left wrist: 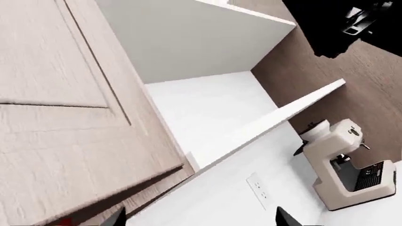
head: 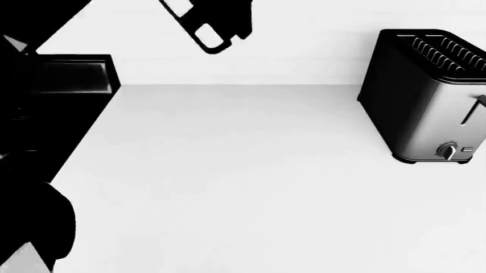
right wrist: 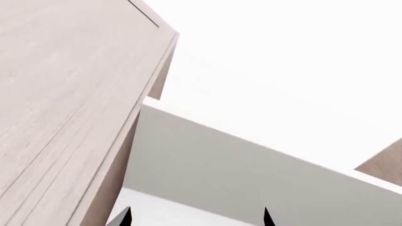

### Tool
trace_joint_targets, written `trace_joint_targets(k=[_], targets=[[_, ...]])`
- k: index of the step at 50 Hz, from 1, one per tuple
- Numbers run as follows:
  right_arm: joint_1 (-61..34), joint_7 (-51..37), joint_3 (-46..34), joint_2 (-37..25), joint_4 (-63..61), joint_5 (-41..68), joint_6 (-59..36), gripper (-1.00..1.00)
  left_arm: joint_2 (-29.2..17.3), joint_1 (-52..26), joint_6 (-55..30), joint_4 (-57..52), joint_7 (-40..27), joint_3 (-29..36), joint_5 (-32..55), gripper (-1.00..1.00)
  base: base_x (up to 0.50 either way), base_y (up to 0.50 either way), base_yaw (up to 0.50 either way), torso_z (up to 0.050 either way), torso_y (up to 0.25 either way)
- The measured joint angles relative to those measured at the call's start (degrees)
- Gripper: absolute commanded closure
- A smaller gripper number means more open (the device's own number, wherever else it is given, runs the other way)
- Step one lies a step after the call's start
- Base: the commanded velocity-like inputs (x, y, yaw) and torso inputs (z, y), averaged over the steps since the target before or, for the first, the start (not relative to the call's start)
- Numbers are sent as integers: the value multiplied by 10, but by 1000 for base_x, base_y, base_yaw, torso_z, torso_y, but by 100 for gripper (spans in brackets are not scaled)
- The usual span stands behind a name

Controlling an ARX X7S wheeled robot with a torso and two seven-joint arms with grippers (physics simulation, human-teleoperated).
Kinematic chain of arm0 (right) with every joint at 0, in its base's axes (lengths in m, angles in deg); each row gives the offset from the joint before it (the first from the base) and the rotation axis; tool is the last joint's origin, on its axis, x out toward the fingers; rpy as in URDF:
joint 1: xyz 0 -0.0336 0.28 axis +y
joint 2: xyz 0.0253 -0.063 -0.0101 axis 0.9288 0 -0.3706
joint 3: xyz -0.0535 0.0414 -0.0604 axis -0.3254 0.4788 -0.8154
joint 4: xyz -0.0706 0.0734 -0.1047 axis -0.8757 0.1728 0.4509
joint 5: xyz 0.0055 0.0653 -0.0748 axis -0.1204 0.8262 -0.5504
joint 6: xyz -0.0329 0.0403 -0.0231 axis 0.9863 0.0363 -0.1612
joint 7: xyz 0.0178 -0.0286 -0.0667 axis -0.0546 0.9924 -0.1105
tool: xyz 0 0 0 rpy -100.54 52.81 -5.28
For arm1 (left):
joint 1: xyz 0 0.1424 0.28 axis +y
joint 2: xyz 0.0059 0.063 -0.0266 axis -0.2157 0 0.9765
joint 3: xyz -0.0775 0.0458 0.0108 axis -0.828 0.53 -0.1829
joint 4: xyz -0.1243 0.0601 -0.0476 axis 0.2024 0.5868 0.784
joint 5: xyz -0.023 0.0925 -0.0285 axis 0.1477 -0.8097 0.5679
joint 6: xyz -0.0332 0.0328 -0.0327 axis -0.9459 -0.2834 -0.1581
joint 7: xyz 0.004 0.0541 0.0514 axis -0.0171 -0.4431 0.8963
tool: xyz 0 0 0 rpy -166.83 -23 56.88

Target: Pick and place the shaker into the drawer. Then close the cabinet.

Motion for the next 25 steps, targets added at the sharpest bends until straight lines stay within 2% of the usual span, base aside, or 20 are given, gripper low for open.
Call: trace_joint_targets(k=[8,13,19,25], targets=[[11,-4,2,-2,-3,2,3,-100,6,-102,146,165,21,40,-107,-100,0,0,0,0,0],[15,-3,2,1,-2,3,1,-100,24,-180,293,352,28,56,-156,-100,0,0,1,0,0],[18,-3,-2,10,1,3,-5,-100,40,-285,506,658,-9,53,-236,-100,0,0,0,0,0],[27,-5,-13,23,4,1,-15,-100,42,-311,609,847,-83,34,-318,-100,0,0,0,0,0]])
